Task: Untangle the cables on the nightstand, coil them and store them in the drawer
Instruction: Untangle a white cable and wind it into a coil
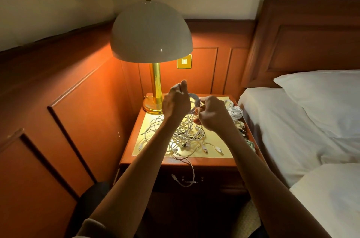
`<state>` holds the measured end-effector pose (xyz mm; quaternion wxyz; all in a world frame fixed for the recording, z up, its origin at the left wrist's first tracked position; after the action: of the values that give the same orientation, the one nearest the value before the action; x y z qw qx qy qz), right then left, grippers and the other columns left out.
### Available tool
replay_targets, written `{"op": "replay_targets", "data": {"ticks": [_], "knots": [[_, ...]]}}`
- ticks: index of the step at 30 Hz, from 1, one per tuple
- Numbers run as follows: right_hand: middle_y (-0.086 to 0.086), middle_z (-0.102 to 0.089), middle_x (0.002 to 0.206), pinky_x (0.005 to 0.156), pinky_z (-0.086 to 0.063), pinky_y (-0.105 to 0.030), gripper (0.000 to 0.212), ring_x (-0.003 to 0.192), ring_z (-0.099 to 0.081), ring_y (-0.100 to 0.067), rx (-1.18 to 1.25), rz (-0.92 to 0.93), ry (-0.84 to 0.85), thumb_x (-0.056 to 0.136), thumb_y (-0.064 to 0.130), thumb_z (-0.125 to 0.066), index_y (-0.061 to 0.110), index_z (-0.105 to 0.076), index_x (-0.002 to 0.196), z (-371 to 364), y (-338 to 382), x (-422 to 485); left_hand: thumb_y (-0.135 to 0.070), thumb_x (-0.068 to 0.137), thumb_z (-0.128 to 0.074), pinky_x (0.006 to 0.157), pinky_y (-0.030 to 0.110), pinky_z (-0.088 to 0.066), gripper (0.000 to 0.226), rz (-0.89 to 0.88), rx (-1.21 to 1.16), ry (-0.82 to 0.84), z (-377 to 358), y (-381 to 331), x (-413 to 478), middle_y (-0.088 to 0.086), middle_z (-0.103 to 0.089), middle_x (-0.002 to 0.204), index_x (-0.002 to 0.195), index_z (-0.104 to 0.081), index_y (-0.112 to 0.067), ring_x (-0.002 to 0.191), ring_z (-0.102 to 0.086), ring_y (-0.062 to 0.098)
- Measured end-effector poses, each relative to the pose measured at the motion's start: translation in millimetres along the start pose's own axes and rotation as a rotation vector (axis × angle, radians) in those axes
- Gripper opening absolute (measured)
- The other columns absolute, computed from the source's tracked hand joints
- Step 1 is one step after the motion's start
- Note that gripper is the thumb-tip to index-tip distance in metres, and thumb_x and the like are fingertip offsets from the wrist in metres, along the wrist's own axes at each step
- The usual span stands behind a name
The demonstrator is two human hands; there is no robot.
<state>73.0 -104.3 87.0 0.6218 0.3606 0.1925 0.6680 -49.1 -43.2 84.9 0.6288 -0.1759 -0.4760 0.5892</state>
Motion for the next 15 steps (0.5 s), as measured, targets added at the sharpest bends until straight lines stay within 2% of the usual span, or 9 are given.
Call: {"op": "replay_targets", "data": {"ticks": [2, 5, 9, 12, 15], "knots": [[-0.013, -0.073, 0.082, 0.067, -0.062, -0.044, 0.004, 0.071, -0.074, -0.025, -0.005, -0.061, 0.011, 0.094, 0.004, -0.063, 0.005, -0.067, 0.095, -7, -7, 2, -0.045, 0.107, -0.031, 0.061, 0.030, -0.035, 0.046, 0.138, -0.170, 0.128, -18, 16, 6, -0.002, -0.054, 0.067, 0.076, -0.055, -0.021, 0.066, -0.050, 0.019], [-0.016, -0.074, 0.084, 0.063, -0.063, -0.037, 0.009, 0.069, -0.075, -0.025, 0.200, -0.280, 0.137, 0.098, 0.007, -0.059, -0.001, -0.063, 0.099, -16, -21, -3, -0.045, 0.104, -0.039, 0.068, 0.037, -0.039, 0.045, 0.282, -0.349, 0.199, -36, 29, 6, 0.000, -0.051, 0.063, 0.071, -0.056, -0.019, 0.072, -0.048, 0.023], [-0.023, -0.072, 0.083, 0.059, -0.062, -0.035, 0.014, 0.064, -0.074, -0.028, 0.593, -0.423, 0.331, 0.100, -0.004, -0.051, -0.015, -0.061, 0.104, -26, -33, -11, -0.050, 0.100, -0.046, 0.061, 0.033, -0.035, 0.059, 0.241, -0.193, 0.128, -39, 31, 7, -0.002, -0.050, 0.050, 0.051, -0.049, -0.017, 0.057, -0.047, 0.018], [-0.020, -0.073, 0.078, 0.062, -0.063, -0.034, 0.015, 0.067, -0.075, -0.026, 0.931, -0.520, 0.427, 0.099, -0.004, -0.050, -0.011, -0.063, 0.097, -38, -39, -20, -0.053, 0.098, -0.047, 0.062, 0.032, -0.042, 0.063, 0.216, -0.083, 0.121, -40, 36, 14, -0.001, -0.057, 0.049, 0.049, -0.054, -0.015, 0.059, -0.056, 0.020], [-0.018, -0.075, 0.082, 0.069, -0.063, -0.033, 0.021, 0.073, -0.075, -0.025, 1.089, -0.609, 0.460, 0.101, -0.003, -0.045, -0.009, -0.065, 0.101, -46, -48, -26, -0.055, 0.098, -0.044, 0.055, 0.028, -0.040, 0.064, 0.215, -0.001, 0.146, -46, 40, 12, 0.000, -0.059, 0.051, 0.052, -0.058, -0.013, 0.059, -0.058, 0.020]]}}
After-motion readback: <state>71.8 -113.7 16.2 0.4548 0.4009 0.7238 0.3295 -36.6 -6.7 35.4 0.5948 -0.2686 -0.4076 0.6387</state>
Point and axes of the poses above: each hand's wrist, its own x-axis towards the middle knuckle, its own z-axis out of the back of the hand, y = z × x, the point moved 6 cm from there along x, towards the middle knuckle
